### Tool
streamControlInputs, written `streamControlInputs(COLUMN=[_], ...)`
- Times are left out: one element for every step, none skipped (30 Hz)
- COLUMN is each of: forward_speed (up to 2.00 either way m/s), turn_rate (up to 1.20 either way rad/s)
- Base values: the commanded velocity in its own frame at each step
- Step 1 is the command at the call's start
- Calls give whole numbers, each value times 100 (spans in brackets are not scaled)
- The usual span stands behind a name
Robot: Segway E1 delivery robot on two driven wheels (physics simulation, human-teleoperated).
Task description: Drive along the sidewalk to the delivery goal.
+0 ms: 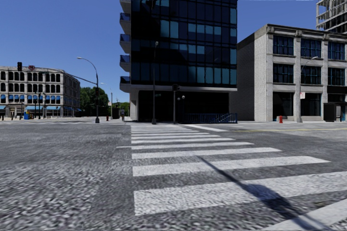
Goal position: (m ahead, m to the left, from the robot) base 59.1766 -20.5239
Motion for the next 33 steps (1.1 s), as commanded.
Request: streamControlInputs(forward_speed=[200, 200, 200, 200, 200, 200, 200, 200, 200, 185, 170, 170, 162, 156, 156, 154, 154, 154, 154, 154, 154, 154, 154, 154, 154, 154, 154, 154, 154, 154, 154, 154, 156], turn_rate=[-27, -27, -27, -27, -27, -27, -10, -10, 0, 0, 0, 0, 0, 0, 0, 0, 0, 0, 0, 0, 0, 0, 0, 0, 0, 9, 9, 15, 17, 18, 18, 18, 24])
